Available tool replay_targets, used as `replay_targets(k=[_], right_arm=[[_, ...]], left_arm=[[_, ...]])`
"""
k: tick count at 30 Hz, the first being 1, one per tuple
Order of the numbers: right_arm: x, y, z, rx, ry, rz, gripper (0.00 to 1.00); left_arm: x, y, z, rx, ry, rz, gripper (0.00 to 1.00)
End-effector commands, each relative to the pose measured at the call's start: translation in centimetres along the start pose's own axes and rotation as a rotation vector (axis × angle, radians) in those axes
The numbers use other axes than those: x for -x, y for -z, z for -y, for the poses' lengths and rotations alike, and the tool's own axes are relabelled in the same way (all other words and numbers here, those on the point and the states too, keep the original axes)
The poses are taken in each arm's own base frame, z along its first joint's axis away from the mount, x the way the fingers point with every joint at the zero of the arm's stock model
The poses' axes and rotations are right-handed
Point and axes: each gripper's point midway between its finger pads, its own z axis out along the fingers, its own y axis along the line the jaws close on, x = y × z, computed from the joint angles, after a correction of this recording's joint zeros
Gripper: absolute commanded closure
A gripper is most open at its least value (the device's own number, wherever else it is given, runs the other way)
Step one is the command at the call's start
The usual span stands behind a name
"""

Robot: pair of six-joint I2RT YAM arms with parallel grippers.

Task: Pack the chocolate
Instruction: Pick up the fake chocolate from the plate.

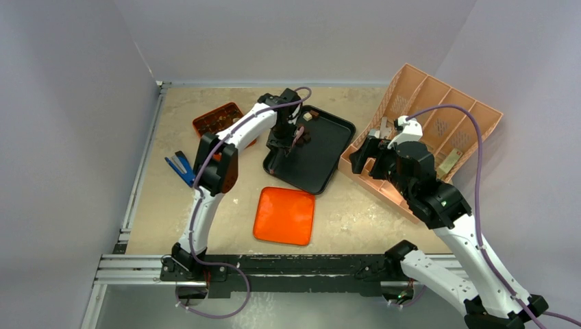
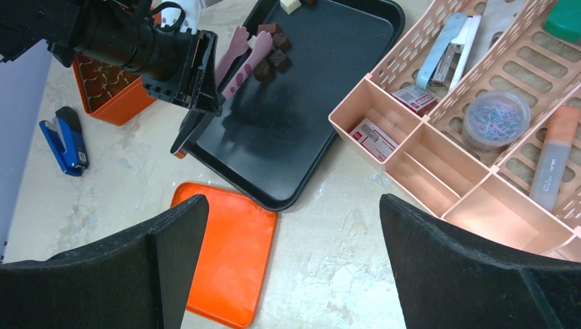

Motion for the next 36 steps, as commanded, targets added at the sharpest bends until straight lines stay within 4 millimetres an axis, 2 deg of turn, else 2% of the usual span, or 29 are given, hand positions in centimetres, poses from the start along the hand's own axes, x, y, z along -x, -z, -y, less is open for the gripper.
replay_targets(k=[1, 9, 12, 26, 36], right_arm=[[1.3, 0.3, -0.5, 0.013, 0.003, 0.035, 0.03], [1.6, 0.2, -0.6, 0.011, 0.013, 0.033, 0.03], [1.7, 0.1, -0.7, 0.011, 0.017, 0.034, 0.03], [1.3, 0.1, -0.8, 0.023, -0.008, 0.037, 0.03], [1.3, 0.3, -0.6, 0.024, -0.027, 0.052, 0.03]], left_arm=[[2.0, 0.7, 0.1, 0.007, -0.011, 0.064, 0.61], [2.9, 0.1, 0.2, 0.014, -0.006, 0.076, 0.64], [2.9, 0.7, 0.2, 0.014, 0.0, 0.082, 0.67], [0.9, 5.0, -0.5, 0.02, 0.043, 0.117, 0.74], [-0.3, 9.2, -0.6, -0.008, 0.088, 0.186, 0.75]])
